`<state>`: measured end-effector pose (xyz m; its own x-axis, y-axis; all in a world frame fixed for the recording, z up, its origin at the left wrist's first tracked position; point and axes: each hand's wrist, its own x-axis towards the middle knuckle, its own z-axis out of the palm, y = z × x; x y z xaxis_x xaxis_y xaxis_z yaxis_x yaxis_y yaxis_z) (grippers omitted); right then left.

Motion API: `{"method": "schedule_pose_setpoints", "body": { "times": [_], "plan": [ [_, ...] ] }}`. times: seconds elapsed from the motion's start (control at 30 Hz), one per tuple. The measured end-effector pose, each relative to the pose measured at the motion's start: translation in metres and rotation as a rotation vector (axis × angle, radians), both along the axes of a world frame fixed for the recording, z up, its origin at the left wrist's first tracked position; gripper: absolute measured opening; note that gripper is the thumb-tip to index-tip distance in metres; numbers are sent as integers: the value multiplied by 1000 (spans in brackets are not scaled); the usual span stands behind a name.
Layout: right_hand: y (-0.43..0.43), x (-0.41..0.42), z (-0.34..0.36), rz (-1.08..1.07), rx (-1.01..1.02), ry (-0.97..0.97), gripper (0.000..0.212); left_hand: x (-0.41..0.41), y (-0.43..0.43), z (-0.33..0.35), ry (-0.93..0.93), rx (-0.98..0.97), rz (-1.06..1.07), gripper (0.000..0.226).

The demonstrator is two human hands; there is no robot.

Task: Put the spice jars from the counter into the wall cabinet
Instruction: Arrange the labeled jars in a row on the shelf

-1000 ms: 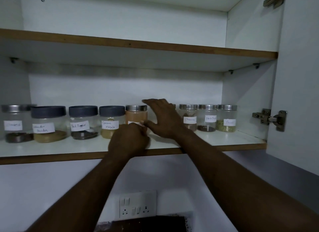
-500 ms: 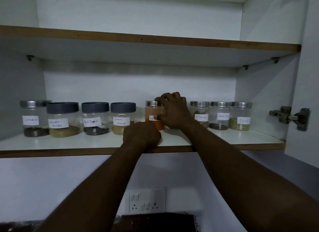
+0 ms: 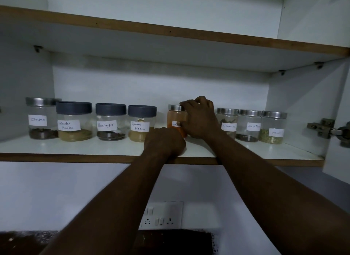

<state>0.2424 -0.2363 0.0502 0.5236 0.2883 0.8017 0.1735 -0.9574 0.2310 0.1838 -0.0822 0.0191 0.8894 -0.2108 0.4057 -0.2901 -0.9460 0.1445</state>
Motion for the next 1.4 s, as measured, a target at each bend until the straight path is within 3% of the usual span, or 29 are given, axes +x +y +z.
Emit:
{"method": "schedule_pose_setpoints", "body": {
  "times": [0.33, 0.43, 0.53, 0.7, 0.93, 1.13, 1.4],
  "plan": [
    [1, -4, -3, -2, 13, 19, 79, 3, 0, -4, -47, -34, -2, 34],
    [3, -10, -2, 54, 108, -8, 86, -1, 1, -5, -69, -112, 2, 32],
    [12, -17, 1, 158, 210, -81, 77, -8, 12, -6, -76, -226, -9, 28],
    [59, -22, 7, 358, 137, 57, 69, -22, 66, -14, -214, -228, 29, 18],
    [100, -10, 1, 342, 32, 94, 58, -11, 98, -9, -244, -297, 99, 18],
    [81, 4, 11, 241, 2, 155, 51, 4, 87, -8, -147, -135, 126, 26],
    [81, 19, 11, 188, -10, 152, 43, 21, 85, -6, -87, -58, 103, 38]
  ]
}}
